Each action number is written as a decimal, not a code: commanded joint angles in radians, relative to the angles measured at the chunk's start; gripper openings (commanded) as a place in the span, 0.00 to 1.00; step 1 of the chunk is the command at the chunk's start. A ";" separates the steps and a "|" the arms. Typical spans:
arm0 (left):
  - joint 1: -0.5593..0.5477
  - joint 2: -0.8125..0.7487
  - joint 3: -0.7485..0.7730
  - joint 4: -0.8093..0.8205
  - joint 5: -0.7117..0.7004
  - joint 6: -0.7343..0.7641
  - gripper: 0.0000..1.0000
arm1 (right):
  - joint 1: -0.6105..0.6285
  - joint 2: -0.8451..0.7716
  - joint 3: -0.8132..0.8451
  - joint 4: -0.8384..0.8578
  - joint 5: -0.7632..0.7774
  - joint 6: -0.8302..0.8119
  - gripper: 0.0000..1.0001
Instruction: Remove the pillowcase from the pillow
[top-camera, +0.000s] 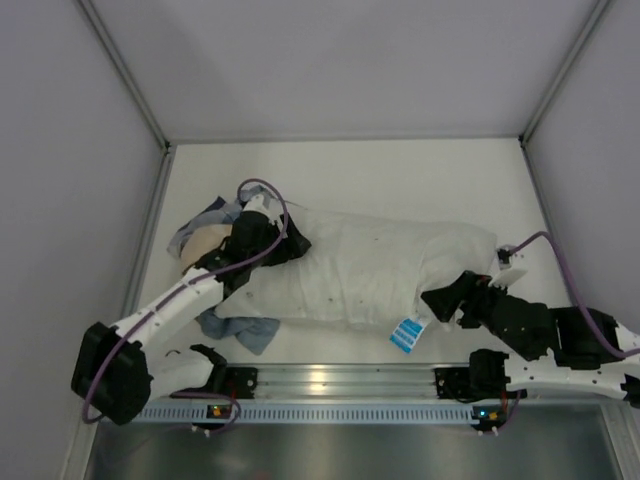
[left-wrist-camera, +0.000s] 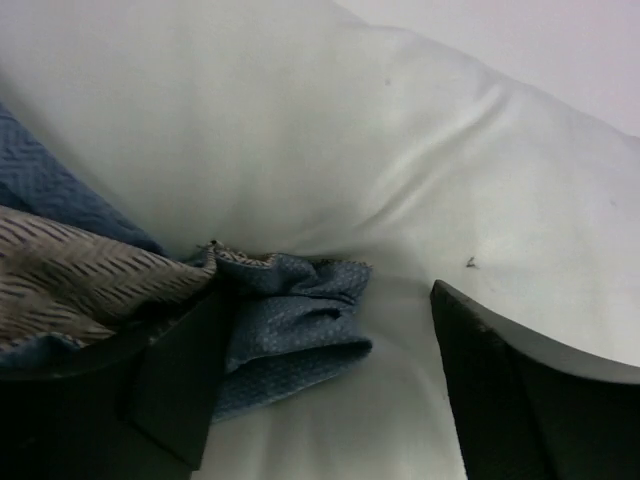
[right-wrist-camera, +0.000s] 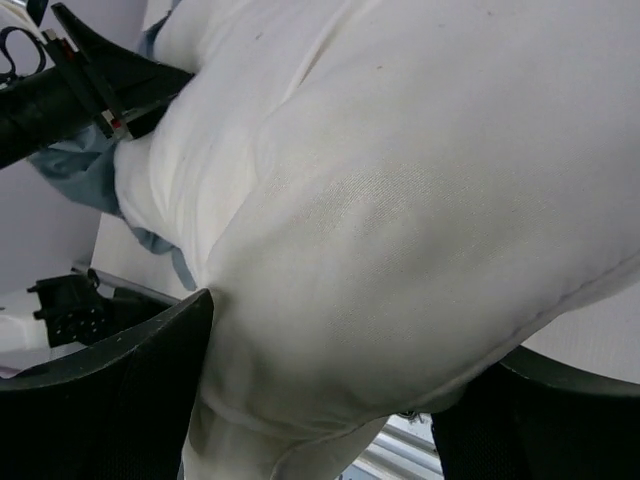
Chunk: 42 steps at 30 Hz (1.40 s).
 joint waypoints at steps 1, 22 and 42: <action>0.014 -0.131 -0.001 -0.294 -0.135 0.032 0.88 | 0.009 -0.004 0.058 0.147 -0.089 -0.147 0.76; 0.011 -0.751 -0.170 -0.535 0.309 -0.109 0.03 | 0.005 -0.253 0.017 -0.208 0.172 0.174 0.00; 0.011 -0.514 -0.314 -0.244 0.102 -0.306 0.85 | -0.252 -0.203 0.456 -0.038 0.377 -0.318 0.00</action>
